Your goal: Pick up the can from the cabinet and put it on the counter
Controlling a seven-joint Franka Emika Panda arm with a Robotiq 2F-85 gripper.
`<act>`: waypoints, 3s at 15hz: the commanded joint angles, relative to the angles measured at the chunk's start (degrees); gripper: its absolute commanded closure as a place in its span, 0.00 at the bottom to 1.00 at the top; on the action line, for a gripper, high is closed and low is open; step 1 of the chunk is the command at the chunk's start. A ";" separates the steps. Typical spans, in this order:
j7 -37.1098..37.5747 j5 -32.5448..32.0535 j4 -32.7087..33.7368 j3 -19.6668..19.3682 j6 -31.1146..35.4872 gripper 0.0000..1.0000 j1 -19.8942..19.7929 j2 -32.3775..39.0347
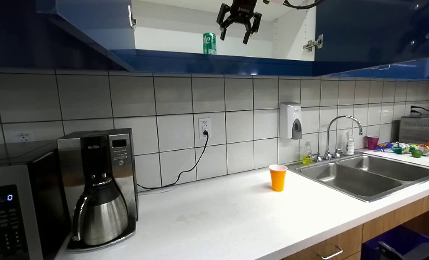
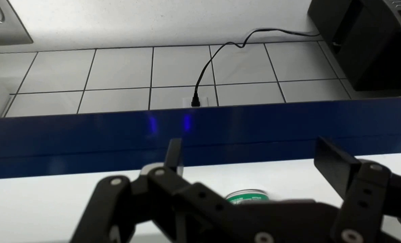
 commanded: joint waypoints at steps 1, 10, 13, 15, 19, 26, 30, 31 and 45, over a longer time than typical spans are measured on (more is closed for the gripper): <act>3.01 -2.45 7.95 0.58 -1.44 0.00 -0.05 6.02; 6.42 -6.14 21.04 0.17 -3.71 0.00 2.10 16.10; 6.96 -6.62 25.55 -0.15 -5.21 0.00 3.05 19.00; 7.17 -6.92 29.31 -0.45 -7.12 0.00 3.63 20.96; 7.78 -8.54 35.18 -0.22 -9.83 0.00 4.11 24.36; 7.81 -9.57 40.74 -0.42 -12.03 0.00 5.20 28.93; 7.72 -9.96 42.73 -0.58 -11.91 0.00 5.81 30.98; 7.76 -10.09 43.16 -0.63 -11.94 0.00 5.92 31.41; 7.89 -11.32 46.33 -1.43 -10.06 0.00 6.45 35.03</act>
